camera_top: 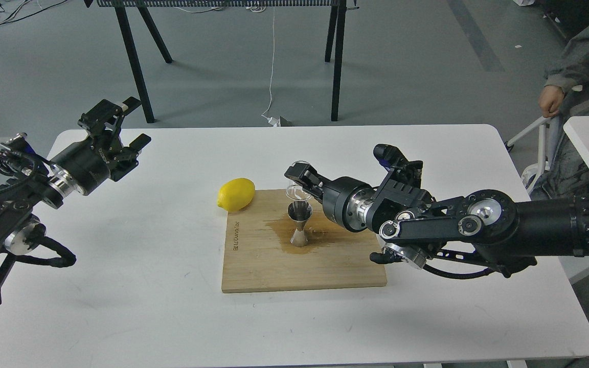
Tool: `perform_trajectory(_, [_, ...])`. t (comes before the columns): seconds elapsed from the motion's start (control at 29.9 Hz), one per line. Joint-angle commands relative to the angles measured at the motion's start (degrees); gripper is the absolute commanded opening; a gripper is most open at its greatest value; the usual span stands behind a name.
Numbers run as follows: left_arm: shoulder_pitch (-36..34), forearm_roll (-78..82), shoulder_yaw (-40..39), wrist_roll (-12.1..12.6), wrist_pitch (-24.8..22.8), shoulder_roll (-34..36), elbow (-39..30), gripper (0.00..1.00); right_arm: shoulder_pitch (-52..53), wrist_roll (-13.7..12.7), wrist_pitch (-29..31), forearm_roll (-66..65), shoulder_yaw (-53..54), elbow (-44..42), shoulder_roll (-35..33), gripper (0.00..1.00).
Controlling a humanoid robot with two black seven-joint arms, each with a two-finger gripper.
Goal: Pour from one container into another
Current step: 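Tilt the glass with the right gripper to pour into the jigger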
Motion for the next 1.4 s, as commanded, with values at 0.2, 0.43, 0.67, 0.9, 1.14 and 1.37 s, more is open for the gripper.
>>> perform_trajectory(0.2, [0.0, 0.0, 0.0, 0.0, 0.0, 0.1, 0.0, 0.99, -0.5, 0.1, 0.0, -0.1, -0.5, -2.0, 2.7, 0.45])
perform_trajectory(0.43, [0.0, 0.0, 0.0, 0.0, 0.0, 0.1, 0.0, 0.99, 0.0, 0.1, 0.0, -0.2, -0.8, -1.8, 2.9, 0.45])
perform_trajectory(0.67, [0.0, -0.1, 0.0, 0.0, 0.0, 0.1, 0.0, 0.99, 1.0, 0.2, 0.1, -2.0, -3.2, -1.5, 2.8, 0.45])
perform_trajectory(0.9, [0.0, -0.1, 0.0, 0.0, 0.0, 0.1, -0.1, 0.99, 2.2, 0.5, 0.1, -3.2, -4.4, -1.4, 2.8, 0.45])
perform_trajectory(1.14, [0.0, -0.1, -0.1, 0.0, 0.0, 0.2, 0.0, 0.99, 3.8, 0.8, 0.1, -3.8, -6.3, -1.4, 2.9, 0.45])
perform_trajectory(1.37, [0.0, -0.1, -0.1, 0.0, 0.0, 0.2, 0.0, 0.99, 5.2, 0.9, 0.1, -4.9, -8.2, -1.3, 3.0, 0.45])
